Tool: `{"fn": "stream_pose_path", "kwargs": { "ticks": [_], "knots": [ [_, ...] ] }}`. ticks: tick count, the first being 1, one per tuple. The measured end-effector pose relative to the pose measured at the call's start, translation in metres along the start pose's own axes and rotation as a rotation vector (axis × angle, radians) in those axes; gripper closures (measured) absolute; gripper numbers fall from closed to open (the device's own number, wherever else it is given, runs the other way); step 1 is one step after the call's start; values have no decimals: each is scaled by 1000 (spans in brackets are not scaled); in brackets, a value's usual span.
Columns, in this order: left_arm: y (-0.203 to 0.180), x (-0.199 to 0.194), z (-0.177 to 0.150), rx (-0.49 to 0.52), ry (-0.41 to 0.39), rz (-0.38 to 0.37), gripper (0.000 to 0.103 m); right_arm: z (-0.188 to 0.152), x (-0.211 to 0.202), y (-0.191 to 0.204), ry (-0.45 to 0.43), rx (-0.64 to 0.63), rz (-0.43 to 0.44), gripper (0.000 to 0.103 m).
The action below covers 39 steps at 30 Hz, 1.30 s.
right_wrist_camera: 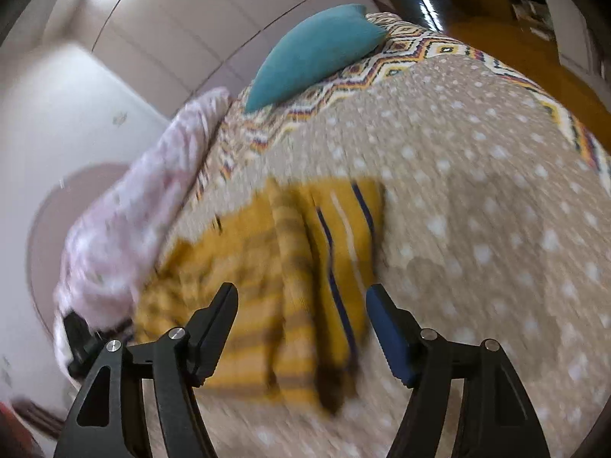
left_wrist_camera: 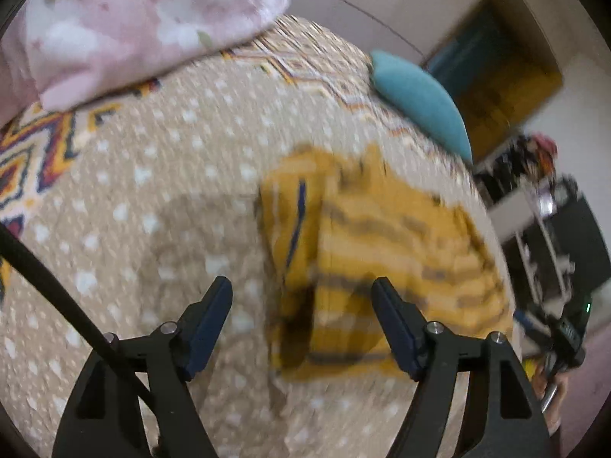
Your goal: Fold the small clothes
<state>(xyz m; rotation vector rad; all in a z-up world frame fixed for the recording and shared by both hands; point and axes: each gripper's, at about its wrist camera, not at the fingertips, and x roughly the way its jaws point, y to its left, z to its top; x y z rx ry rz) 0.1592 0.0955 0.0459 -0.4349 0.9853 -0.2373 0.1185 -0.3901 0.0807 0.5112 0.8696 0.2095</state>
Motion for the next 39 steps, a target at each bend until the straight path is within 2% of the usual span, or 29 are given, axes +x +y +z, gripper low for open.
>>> {"fn": "stream_pose_path", "kwargs": {
  "ticks": [2,4,5,6,7,8,9,11,13,16,17,18,20,21,22,24,26,28,32,34,36,39],
  "knots": [
    [-7,12,-12,67,42,-9,29,-16,6,4,35,-45,-11,28],
    [-13,20,-17,107,50,25,30,-32,18,9,70,-73,-18,28],
    [-16,25,-17,125,75,52,48,-37,25,12,84,-84,-19,29],
    [-16,29,-16,125,99,67,90,-43,33,17,112,-106,-13,51],
    [-13,29,-13,109,122,80,96,-46,37,20,128,-126,-17,77],
    [-11,25,-11,100,108,96,96,-46,41,22,142,-148,-40,91],
    [-11,21,-9,102,91,113,96,-44,39,18,126,-140,-63,95],
    [-8,12,-4,98,68,138,97,-34,31,2,77,-87,-132,98],
    [-6,5,-4,76,58,127,96,-30,23,-25,38,25,-148,97],
    [-3,-4,-5,47,31,158,87,-36,16,-29,20,46,-163,89],
    [1,-10,-6,21,12,166,78,-39,12,-28,12,46,-165,82],
    [5,-15,-7,-4,-1,167,70,-41,6,-27,-3,51,-165,80],
    [12,-28,-12,-61,-37,158,68,-46,-9,-28,-39,76,-140,79],
    [14,-35,-16,-76,-50,141,63,-49,-14,-28,-45,84,-122,73],
    [15,-39,-19,-81,-54,124,57,-51,-18,-27,-49,92,-87,67],
    [15,-46,-31,-108,-71,53,32,-59,-22,-23,-49,113,0,43],
    [13,-43,-45,-150,-69,-39,25,-74,-21,-21,-28,155,120,41],
    [12,-31,-56,-170,-34,-101,23,-87,-13,-15,-4,197,193,38],
    [8,-10,-61,-178,-20,-109,23,-110,10,-16,15,278,212,38],
    [12,-6,-54,-192,-54,-109,21,-110,14,-12,-20,285,204,38],
    [15,-2,-46,-201,-76,-116,15,-106,16,-13,-45,296,212,37],
    [19,9,-33,-209,-77,-133,15,-92,28,-15,-74,322,224,37]
  ]
}}
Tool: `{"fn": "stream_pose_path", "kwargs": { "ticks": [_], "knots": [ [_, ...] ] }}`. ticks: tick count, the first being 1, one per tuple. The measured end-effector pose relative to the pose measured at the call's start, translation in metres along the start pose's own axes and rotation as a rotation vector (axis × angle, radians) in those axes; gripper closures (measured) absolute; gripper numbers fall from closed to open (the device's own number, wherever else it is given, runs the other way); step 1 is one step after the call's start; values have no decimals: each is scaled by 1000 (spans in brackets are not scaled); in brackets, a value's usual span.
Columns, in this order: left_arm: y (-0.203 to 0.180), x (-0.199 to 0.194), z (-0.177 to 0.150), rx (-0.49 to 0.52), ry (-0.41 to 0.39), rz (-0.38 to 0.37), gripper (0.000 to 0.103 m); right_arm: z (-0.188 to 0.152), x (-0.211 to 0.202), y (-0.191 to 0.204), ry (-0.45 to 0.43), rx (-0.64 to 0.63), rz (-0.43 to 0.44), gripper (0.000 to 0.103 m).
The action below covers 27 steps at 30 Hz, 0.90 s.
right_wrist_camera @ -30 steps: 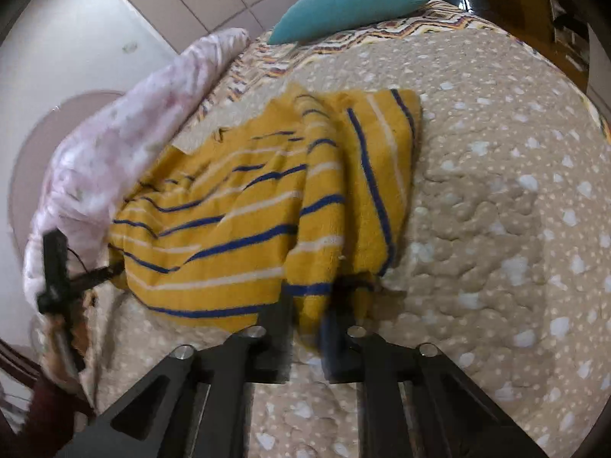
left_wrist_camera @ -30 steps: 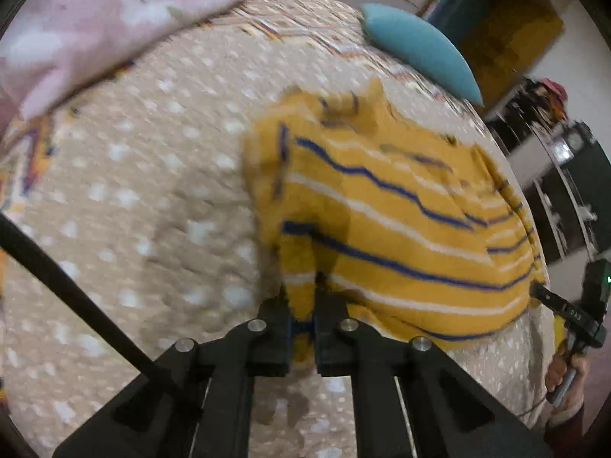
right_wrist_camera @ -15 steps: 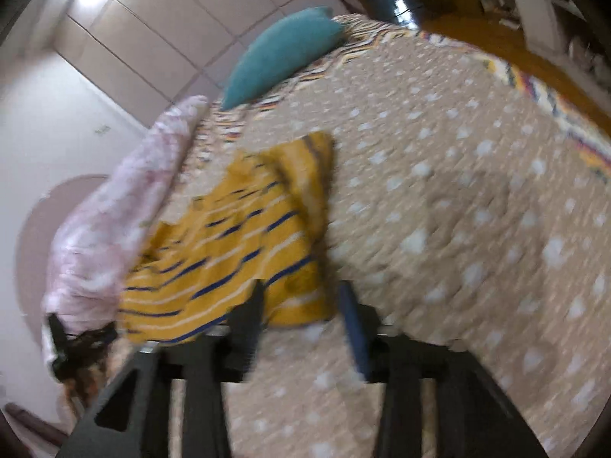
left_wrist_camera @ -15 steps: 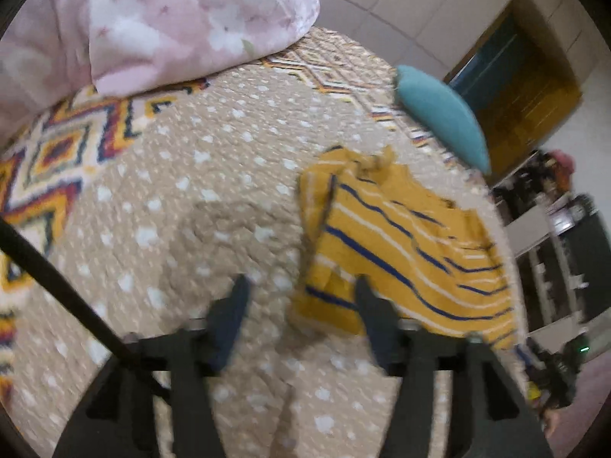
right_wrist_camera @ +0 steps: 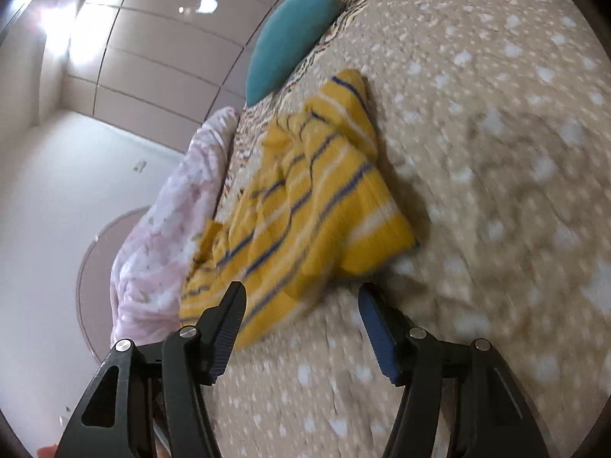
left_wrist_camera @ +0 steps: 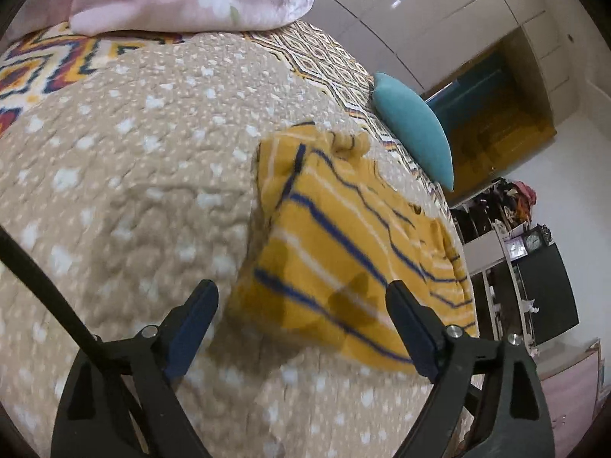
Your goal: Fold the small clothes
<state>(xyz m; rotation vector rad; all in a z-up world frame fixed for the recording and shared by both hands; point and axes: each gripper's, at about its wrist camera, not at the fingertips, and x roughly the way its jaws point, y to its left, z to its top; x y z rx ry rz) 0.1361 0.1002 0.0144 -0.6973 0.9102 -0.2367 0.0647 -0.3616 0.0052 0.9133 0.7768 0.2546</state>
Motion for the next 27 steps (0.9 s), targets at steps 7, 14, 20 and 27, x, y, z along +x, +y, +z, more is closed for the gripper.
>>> {"fn": "stream_pose_path", "kwargs": {
  "ticks": [7,14,20,27],
  "knots": [
    [-4,36,24,1,31,-44,13,29,38,10,-44,17,2,37],
    [-11,54,32,-6,30,-43,7,45,71,24,-78,-43,-55,37],
    [-20,59,32,-1,96,71,67,52,81,11,-67,27,-70,80],
    [-41,26,23,22,114,91,87,44,55,14,-30,52,-2,85]
  ]
}}
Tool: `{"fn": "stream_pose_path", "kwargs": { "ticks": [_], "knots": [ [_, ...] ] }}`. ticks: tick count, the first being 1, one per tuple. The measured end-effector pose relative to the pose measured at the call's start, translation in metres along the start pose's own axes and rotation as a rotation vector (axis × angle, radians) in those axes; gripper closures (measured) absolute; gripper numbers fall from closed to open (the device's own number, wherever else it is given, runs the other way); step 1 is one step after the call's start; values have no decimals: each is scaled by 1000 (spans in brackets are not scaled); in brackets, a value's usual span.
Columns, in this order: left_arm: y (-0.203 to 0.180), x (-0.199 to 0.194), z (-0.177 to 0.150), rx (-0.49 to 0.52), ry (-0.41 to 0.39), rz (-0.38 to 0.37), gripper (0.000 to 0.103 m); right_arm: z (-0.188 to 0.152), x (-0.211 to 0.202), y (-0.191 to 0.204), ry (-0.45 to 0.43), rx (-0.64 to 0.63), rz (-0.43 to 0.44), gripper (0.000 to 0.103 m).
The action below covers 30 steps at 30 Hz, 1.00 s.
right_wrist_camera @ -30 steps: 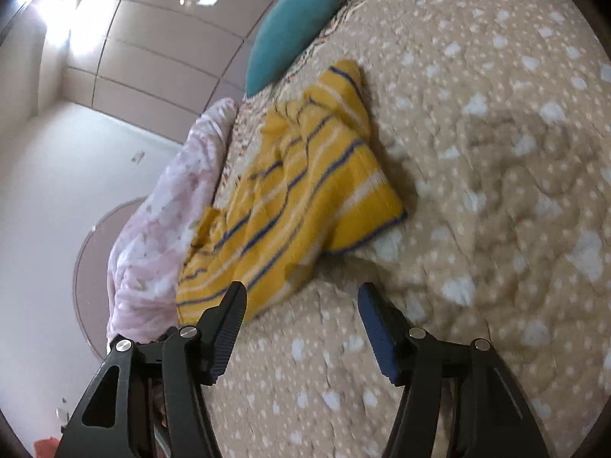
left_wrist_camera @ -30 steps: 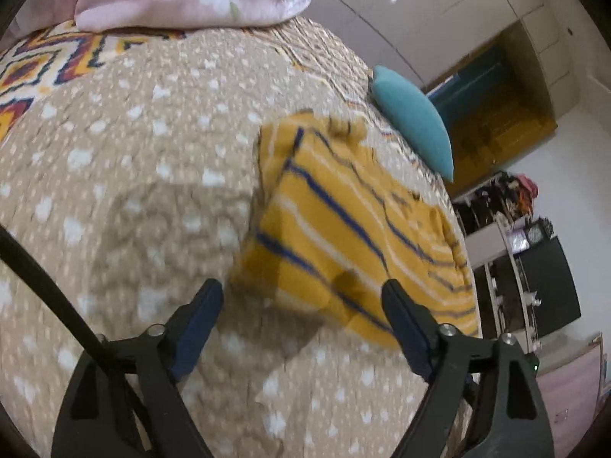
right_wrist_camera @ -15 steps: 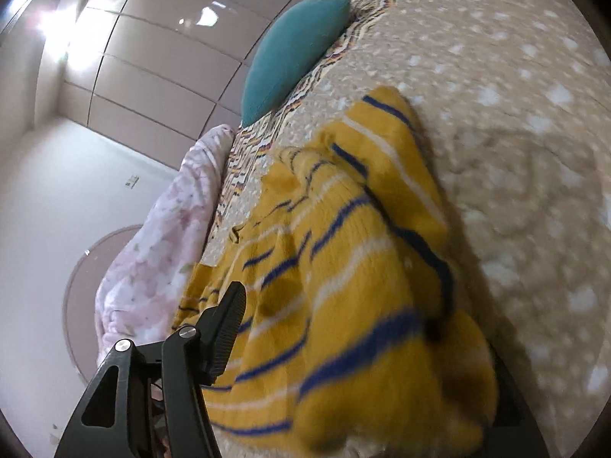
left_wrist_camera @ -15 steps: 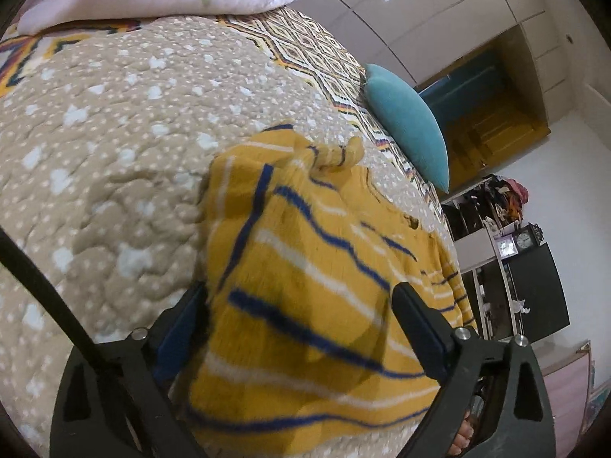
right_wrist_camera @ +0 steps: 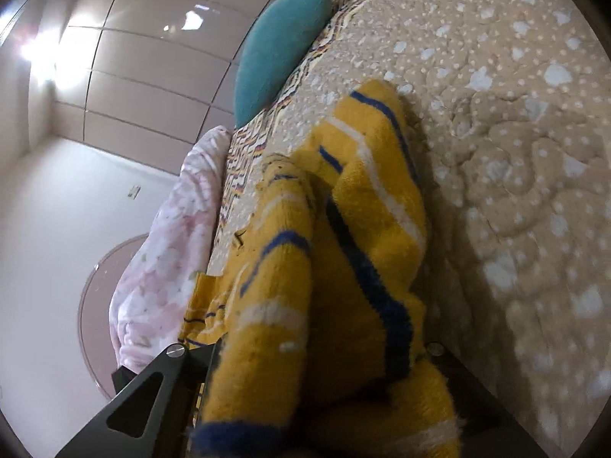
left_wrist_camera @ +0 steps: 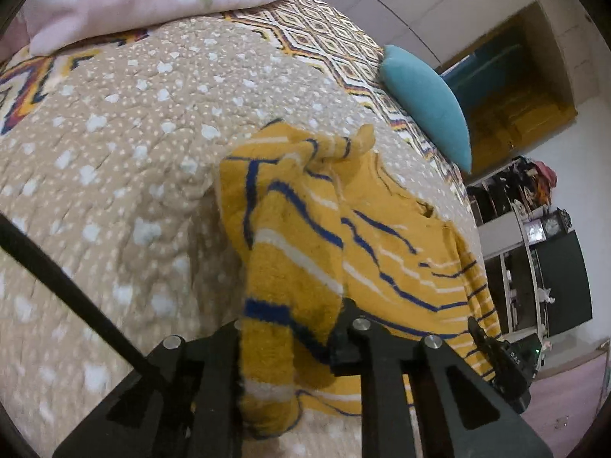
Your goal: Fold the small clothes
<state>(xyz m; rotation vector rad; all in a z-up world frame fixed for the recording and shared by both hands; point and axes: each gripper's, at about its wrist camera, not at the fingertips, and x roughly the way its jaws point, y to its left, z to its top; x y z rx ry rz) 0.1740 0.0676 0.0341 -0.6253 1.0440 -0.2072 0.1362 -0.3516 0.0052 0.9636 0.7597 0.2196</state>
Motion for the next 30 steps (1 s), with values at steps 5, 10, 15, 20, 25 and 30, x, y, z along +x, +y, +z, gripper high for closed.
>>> {"fn": "stream_pose_path", "kwargs": {
  "ticks": [5,10,15,20,25,30],
  "knots": [
    [-3,-24,-33,36,21,-2,87,-17,-32,-1,20,-22,21,85],
    [3,-45,-72,59,25,-7,87,-49,-63,-15,44,-21,21,85],
    [9,-58,-106,94,12,37,78,-77,-89,-34,57,-20,32,83],
    [24,-90,-125,131,-62,134,64,-86,-123,-35,44,-63,-22,70],
    [42,-115,-136,151,-144,282,55,-97,-171,-9,-29,-248,-190,55],
    [50,-114,-139,126,-196,229,55,-105,-175,42,-78,-419,-232,52]
  ]
}}
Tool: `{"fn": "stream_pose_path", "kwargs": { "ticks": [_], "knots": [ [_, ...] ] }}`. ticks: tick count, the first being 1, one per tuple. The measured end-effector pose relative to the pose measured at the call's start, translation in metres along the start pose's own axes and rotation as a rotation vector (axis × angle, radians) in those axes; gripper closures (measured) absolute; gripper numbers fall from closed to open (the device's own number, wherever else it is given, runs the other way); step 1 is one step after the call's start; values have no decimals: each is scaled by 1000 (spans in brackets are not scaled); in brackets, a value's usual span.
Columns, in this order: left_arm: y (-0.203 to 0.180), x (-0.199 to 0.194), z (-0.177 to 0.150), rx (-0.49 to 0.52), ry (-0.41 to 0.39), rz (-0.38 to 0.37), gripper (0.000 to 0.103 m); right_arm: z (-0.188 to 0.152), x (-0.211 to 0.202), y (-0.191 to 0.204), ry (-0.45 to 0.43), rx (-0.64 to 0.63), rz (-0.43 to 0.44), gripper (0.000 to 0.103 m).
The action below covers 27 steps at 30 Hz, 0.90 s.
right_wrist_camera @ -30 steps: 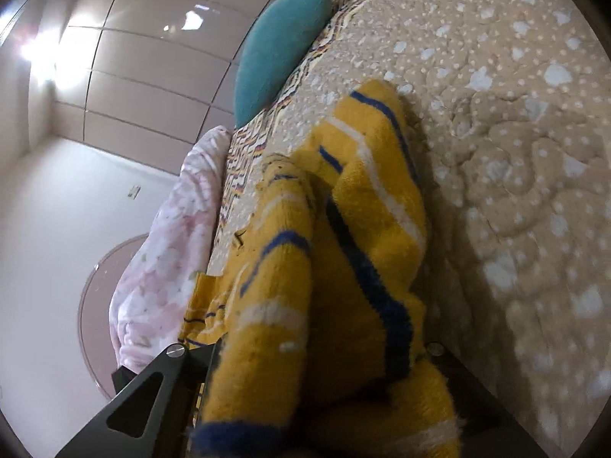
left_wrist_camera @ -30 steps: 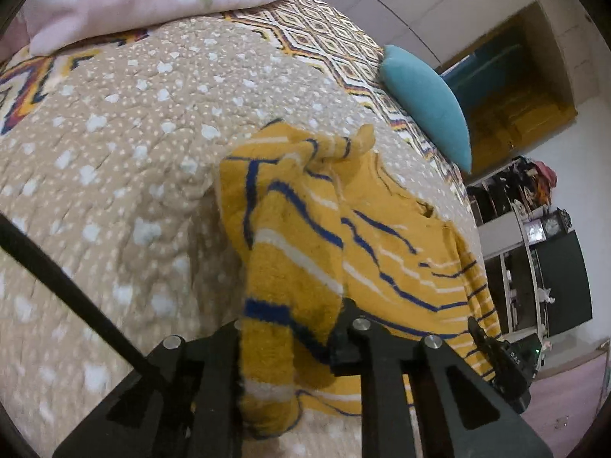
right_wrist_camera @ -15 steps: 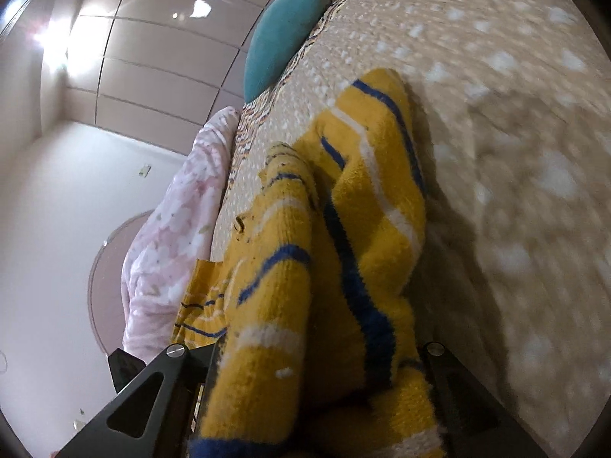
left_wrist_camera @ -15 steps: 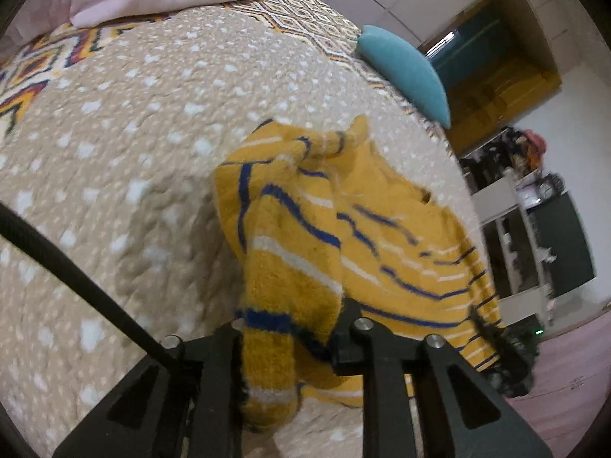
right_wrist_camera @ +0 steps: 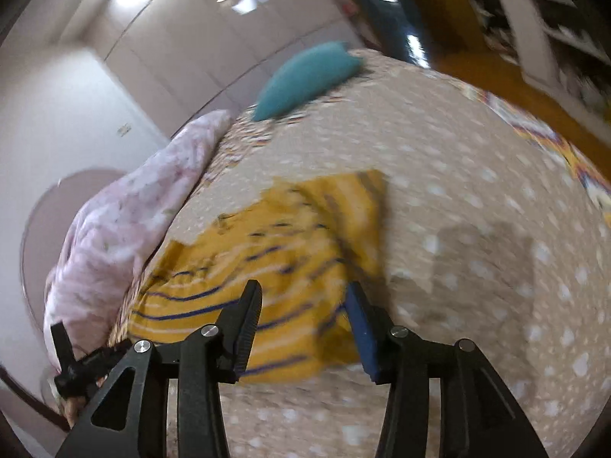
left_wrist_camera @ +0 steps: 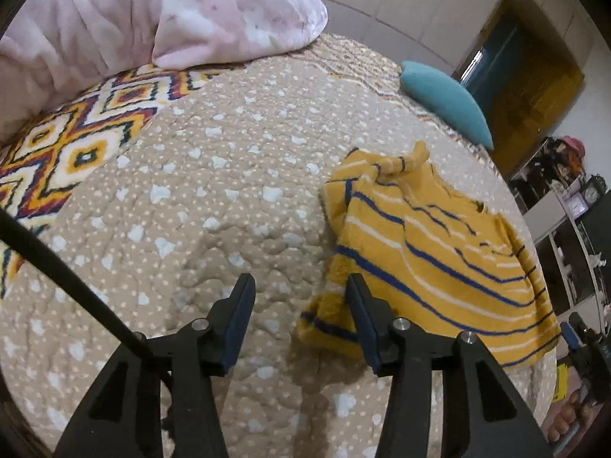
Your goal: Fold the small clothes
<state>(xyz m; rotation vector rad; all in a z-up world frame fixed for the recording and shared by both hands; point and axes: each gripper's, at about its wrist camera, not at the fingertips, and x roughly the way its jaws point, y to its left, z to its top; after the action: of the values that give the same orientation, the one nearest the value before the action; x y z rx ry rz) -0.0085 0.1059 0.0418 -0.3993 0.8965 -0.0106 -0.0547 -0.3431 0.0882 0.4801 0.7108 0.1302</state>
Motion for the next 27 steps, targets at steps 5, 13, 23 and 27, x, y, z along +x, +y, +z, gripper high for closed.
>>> {"fn": "stream_pose_path", "kwargs": {
  "ticks": [5,13,23,27],
  "knots": [
    [-10,16,-6,2,-55,-32,55,2,62,87,141,-204,75,69],
    [-1,30,-25,41,-86,-44,61,-2,202,218,367,-460,125,76],
    [4,31,-26,34,-99,-90,59,-26,331,292,479,-679,-56,76],
    [5,30,-26,30,-101,-97,59,-28,348,306,520,-734,-104,57]
  ]
}}
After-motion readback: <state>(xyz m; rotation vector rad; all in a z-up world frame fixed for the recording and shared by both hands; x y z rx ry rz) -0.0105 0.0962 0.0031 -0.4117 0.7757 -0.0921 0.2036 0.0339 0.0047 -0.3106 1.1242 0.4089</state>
